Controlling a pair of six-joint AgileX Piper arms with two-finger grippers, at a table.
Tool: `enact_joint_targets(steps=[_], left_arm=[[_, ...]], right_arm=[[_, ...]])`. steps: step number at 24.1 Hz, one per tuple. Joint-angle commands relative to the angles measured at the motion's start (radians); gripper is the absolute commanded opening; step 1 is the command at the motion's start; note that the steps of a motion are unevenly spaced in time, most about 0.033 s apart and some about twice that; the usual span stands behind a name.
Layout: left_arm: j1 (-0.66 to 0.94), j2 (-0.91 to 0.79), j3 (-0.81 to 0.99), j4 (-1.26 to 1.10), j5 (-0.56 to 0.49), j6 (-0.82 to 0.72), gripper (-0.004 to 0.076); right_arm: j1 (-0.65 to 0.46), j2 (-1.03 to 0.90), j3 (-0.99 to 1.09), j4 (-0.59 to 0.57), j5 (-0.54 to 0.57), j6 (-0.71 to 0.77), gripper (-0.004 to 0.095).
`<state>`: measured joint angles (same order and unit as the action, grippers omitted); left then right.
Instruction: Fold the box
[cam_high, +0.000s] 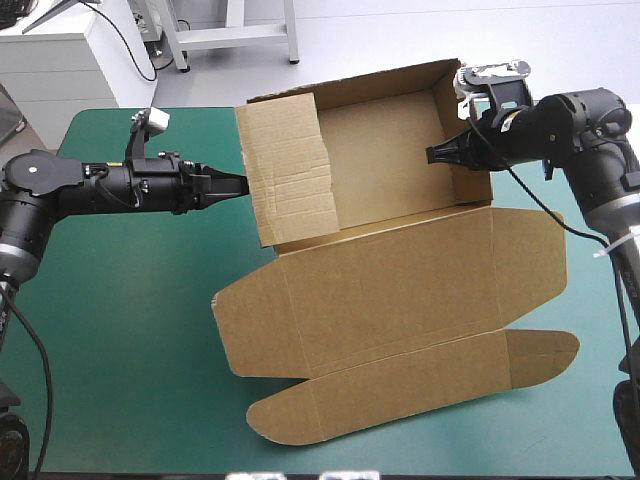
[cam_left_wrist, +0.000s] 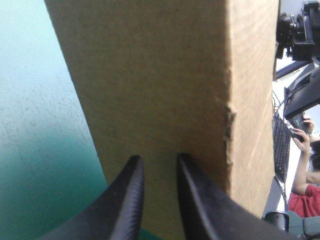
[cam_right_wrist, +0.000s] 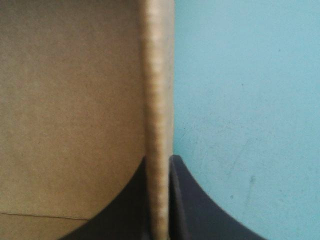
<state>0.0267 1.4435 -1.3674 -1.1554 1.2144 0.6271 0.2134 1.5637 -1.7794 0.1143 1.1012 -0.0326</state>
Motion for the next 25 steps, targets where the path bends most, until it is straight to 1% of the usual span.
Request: enact_joint_targets(steps=[1, 3, 4, 5, 9, 12, 15, 17, 18, 19, 21, 25], left_arm=[[-0.006, -0.037, -0.026, -0.139, -0.008, 0.002, 0.0409], [-0.006, -0.037, -0.026, -0.182, -0.001, -0.001, 0.0533], [-0.006, -0.037, -0.026, -0.204, 0.009, -0.003, 0.0575], [-0.006, -0.037, -0.026, -0.22, 0.024, -0.005, 0.0596], [-0.006, -0.035, -0.026, -0.206, 0.07, -0.005, 0.06], [-0.006, -0.029, -0.026, -0.209, 0.011, -0.009, 0.06], [-0.019, -0.024, -0.026, -0.201, 0.001, -0.02, 0.06], [-0.056, -0.026, -0.026, -0.161, -0.08, -0.071, 0.06], [-0.085, -0.031, -0.026, -0.115, -0.148, -0.112, 0.06], [-0.105, -0.033, -0.026, -0.079, -0.187, -0.135, 0.06], [-0.153, -0.043, -0.026, -0.008, -0.25, -0.179, 0.06], [-0.241, -0.049, -0.026, 0.172, -0.374, -0.304, 0.06]], right_arm=[[-0.006, -0.036, -0.029, 0.013, -0.064, 0.011, -0.0002], [-0.006, -0.036, -0.029, 0.013, -0.064, 0.011, -0.0002], [-0.006, -0.036, -0.029, 0.013, -0.064, 0.011, -0.0002], [-0.006, -0.036, -0.029, 0.013, -0.064, 0.011, -0.0002], [-0.006, -0.036, -0.029, 0.013, -0.064, 0.033, -0.0002], [-0.004, -0.036, -0.029, 0.013, -0.067, 0.038, -0.0002], [-0.004, -0.038, -0.029, 0.02, -0.067, 0.045, -0.0002], [0.0, -0.038, -0.029, 0.03, -0.065, 0.048, -0.0002], [0.01, -0.038, -0.029, 0.019, -0.062, 0.073, -0.0002], [0.014, -0.04, -0.029, 0.012, -0.062, 0.079, -0.0002], [0.031, -0.04, -0.029, -0.001, -0.069, 0.086, -0.0001], [0.071, -0.04, -0.029, -0.075, -0.071, 0.115, -0.0001]])
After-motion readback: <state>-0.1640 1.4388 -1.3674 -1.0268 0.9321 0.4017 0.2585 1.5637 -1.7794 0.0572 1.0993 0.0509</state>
